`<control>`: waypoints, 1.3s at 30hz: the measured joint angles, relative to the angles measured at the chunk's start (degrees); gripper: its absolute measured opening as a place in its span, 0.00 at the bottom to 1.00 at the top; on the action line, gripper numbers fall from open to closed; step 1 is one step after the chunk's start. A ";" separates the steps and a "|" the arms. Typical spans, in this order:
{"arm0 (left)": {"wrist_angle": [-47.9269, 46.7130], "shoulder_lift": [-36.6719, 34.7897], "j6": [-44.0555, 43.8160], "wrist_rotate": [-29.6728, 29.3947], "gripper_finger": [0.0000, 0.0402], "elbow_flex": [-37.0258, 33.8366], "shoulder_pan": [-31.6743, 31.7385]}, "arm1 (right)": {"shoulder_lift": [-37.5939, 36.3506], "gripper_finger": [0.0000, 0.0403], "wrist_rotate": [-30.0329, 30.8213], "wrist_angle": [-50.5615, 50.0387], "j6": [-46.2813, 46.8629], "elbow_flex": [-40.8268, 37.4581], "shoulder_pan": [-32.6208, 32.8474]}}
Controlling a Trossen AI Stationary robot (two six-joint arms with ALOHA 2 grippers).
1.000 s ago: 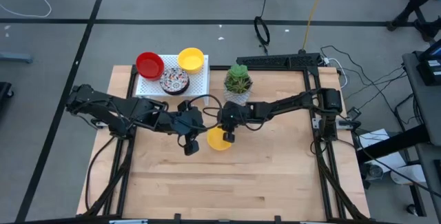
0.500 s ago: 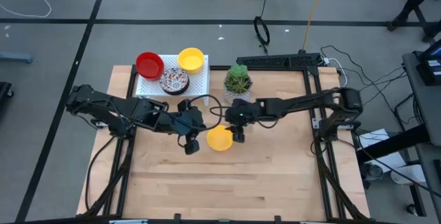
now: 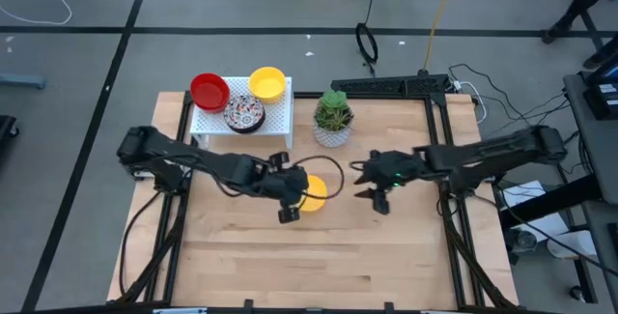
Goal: Pick & Place Mini bowls
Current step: Stack the yellow bowl on the yellow bowls on the shelf
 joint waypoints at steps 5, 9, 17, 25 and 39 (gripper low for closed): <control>2.57 5.42 6.92 0.21 0.47 0.00 -0.26 | -8.73 0.41 2.87 2.60 5.60 -7.15 3.02; 6.18 10.62 12.72 4.38 0.55 0.00 -0.79 | -13.17 0.41 4.80 3.94 7.77 -11.05 4.86; 7.69 17.98 13.57 7.63 0.57 -0.04 -0.39 | -15.59 0.41 6.07 3.90 9.14 -12.95 6.43; 7.50 22.75 10.18 7.92 0.57 -0.04 0.24 | -15.59 0.40 5.87 3.87 9.14 -12.95 6.49; 6.70 22.65 13.48 9.36 0.03 -0.04 0.29 | -15.59 0.40 5.83 3.28 9.12 -12.95 6.50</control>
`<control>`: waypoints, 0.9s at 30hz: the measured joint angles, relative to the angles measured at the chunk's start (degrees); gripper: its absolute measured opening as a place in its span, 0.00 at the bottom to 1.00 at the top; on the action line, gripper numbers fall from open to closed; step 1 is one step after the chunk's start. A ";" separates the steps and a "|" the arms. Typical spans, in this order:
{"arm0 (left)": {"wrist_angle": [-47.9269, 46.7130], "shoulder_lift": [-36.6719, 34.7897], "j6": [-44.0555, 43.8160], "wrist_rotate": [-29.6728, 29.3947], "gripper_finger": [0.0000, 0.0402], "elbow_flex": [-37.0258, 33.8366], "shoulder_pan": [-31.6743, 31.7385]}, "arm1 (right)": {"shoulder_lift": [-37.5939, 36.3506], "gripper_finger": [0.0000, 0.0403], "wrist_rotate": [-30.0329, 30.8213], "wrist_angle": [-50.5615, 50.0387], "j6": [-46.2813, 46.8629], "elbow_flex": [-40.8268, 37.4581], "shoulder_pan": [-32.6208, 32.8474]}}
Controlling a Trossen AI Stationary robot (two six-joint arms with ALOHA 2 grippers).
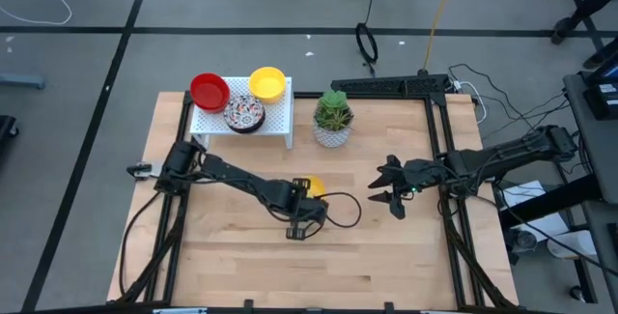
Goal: Pick & Place Mini bowls
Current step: Stack the yellow bowl on the yellow bowls on the shelf
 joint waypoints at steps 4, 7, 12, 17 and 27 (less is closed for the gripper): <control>-0.25 -1.83 0.15 0.76 0.05 0.00 0.02 | 0.00 0.40 -0.02 -0.01 0.00 0.00 0.00; -0.55 -4.32 0.18 0.39 0.04 0.00 0.02 | 0.00 0.40 -0.07 0.08 0.04 0.00 -0.01; -1.13 -11.03 0.29 -3.77 0.02 0.00 0.43 | -0.34 0.40 -0.20 0.10 0.17 0.00 0.00; -1.41 -18.90 2.27 -12.64 0.07 0.00 1.51 | -2.52 0.40 -0.20 0.03 -1.39 0.00 -0.02; -1.35 -30.73 4.83 -21.47 0.02 0.00 11.00 | -11.57 0.40 -0.03 0.04 -6.10 0.00 -0.02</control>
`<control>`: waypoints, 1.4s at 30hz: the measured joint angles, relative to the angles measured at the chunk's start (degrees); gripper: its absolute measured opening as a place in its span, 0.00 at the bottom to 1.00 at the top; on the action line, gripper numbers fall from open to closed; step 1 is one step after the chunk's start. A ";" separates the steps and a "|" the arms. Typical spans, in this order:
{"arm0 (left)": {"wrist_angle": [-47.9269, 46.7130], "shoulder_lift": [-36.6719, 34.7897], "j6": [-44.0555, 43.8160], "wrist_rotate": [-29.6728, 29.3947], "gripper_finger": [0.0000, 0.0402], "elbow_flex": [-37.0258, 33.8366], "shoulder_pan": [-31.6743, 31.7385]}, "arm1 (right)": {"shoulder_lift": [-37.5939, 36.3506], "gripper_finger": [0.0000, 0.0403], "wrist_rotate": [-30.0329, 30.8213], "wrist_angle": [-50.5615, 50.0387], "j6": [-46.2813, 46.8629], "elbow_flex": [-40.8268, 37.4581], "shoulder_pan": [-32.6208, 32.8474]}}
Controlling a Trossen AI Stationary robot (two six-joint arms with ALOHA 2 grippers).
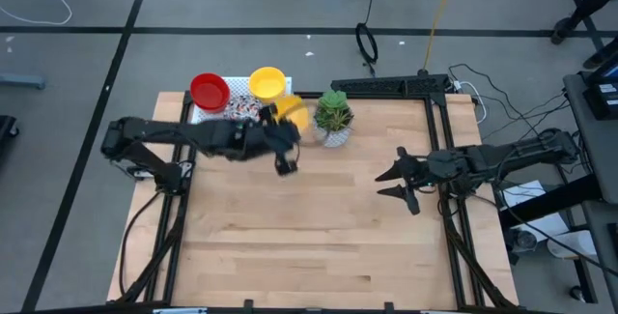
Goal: Pick & Place Mini bowls
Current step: Stack the yellow bowl on the yellow bowls on the shelf
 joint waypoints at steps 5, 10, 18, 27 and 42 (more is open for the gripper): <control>0.46 -1.80 3.96 -0.11 0.06 0.02 7.68 | -2.68 0.40 0.01 -0.59 -1.62 0.00 0.00; 0.27 -1.78 6.17 0.79 0.04 0.02 15.86 | -3.82 0.40 0.01 -0.79 -3.22 0.01 0.00; 0.04 -1.76 4.75 6.94 0.03 0.02 26.97 | -3.95 0.40 0.01 -2.17 -4.57 0.02 0.00; -0.09 0.87 3.49 12.23 0.06 0.02 31.50 | -3.93 0.40 0.03 -3.46 -7.48 0.02 0.00; -1.01 4.42 3.83 12.33 0.06 0.00 32.95 | -3.95 0.40 0.01 -3.94 -7.35 0.02 0.00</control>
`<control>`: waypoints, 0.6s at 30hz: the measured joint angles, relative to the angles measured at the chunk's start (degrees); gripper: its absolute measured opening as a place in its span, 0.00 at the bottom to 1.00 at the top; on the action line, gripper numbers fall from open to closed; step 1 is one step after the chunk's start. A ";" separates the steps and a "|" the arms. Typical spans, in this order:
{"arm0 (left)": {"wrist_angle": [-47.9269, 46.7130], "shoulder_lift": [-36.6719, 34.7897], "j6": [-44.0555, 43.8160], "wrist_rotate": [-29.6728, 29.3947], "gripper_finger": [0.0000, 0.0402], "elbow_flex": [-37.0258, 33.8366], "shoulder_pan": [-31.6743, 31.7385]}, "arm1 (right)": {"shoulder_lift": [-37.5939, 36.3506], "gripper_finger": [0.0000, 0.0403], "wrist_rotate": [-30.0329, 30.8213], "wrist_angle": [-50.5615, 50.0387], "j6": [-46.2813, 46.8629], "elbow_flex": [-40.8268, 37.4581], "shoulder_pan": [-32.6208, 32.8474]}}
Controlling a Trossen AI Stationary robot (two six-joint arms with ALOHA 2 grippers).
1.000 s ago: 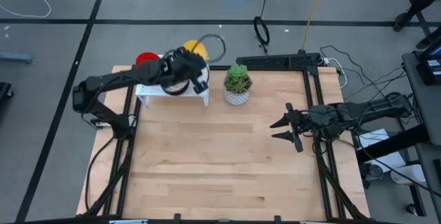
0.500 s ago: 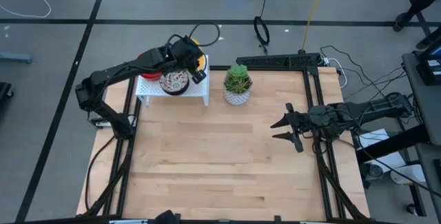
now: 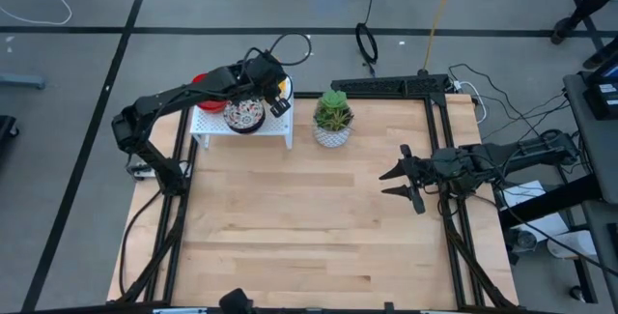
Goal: Pick & Place Mini bowls
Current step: Stack the yellow bowl on the yellow bowls on the shelf
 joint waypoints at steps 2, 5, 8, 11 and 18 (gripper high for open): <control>-0.07 0.01 -0.13 0.01 0.06 0.00 0.09 | 0.00 0.40 0.01 -0.01 0.01 0.00 0.00; -0.77 0.00 -0.89 0.04 0.06 0.00 0.52 | 0.00 0.40 0.00 -0.03 0.00 -0.04 0.00; -1.61 0.38 -1.40 0.00 0.06 0.00 0.94 | -0.04 0.40 0.00 1.21 0.02 -1.29 0.00; -2.45 0.66 -1.88 0.31 0.06 0.00 1.30 | 0.02 0.40 0.02 1.03 0.05 -3.02 -0.01; -2.52 0.61 -2.50 0.35 0.06 0.00 1.40 | -0.01 0.40 0.02 4.23 0.07 -6.01 -0.02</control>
